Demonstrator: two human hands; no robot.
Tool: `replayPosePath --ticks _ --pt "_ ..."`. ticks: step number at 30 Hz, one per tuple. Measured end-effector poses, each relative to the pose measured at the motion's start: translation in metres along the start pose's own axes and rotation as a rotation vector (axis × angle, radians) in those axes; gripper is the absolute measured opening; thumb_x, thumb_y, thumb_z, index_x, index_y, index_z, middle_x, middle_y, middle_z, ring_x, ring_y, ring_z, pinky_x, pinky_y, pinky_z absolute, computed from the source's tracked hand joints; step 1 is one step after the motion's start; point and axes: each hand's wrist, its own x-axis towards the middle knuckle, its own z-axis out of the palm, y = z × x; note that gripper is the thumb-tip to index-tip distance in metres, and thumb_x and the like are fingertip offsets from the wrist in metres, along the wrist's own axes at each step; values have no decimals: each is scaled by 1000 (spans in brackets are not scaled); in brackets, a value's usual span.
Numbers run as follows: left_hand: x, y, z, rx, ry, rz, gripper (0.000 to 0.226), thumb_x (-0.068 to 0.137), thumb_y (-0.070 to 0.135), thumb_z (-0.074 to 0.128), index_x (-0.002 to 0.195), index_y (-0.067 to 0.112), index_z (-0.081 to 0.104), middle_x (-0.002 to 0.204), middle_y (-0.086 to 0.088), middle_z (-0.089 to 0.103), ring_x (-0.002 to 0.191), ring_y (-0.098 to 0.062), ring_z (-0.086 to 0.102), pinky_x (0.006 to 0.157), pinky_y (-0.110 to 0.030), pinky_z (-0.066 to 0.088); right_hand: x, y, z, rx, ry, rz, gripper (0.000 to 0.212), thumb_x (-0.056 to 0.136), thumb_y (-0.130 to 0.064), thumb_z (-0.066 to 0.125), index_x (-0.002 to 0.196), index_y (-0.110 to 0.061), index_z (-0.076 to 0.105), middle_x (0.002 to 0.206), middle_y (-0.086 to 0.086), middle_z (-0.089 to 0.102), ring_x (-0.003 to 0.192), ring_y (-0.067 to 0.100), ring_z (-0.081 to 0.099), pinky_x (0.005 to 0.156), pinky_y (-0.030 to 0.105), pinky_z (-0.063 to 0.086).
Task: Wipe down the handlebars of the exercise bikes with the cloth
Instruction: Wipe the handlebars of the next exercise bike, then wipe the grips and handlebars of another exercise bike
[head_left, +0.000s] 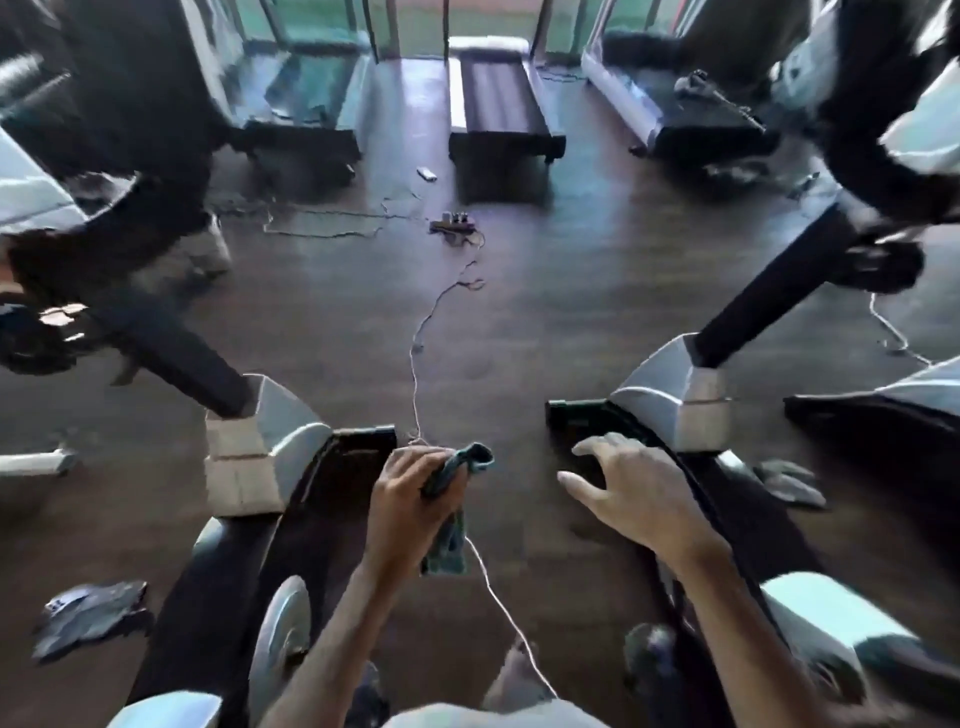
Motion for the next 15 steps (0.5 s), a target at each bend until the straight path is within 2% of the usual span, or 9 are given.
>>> replayPosePath --ticks 3,8,12,13,15 --pt "10 4 27 4 -110 30 23 84 34 68 88 12 75 90 11 67 86 -14 61 88 -12 43 -11 27 3 12 15 100 49 89 -62 46 123 -28 58 115 -4 61 108 20 59 92 36 44" --pt "68 28 69 -5 -187 169 25 86 36 67 87 14 76 88 6 72 86 -17 63 81 -30 52 -7 67 -18 62 160 166 45 90 -59 50 122 -29 59 117 -8 62 109 17 59 93 35 42" --pt "149 72 96 -67 -131 339 21 85 30 69 87 11 77 88 3 73 86 -22 65 80 -34 54 10 86 -75 12 446 139 38 80 -56 54 98 -27 70 92 -6 71 80 24 68 71 33 50" --pt "174 86 102 -97 -104 386 20 84 29 70 87 10 77 89 1 73 86 -22 65 80 -32 54 15 90 -95 1 533 138 37 77 -56 54 94 -28 70 87 -6 71 77 24 68 68 33 51" --pt "228 119 107 -140 -58 487 20 84 27 71 88 9 76 90 -1 73 87 -22 65 84 -27 51 26 100 -136 -12 655 102 38 80 -56 50 97 -29 69 89 -8 71 82 22 66 76 33 49"
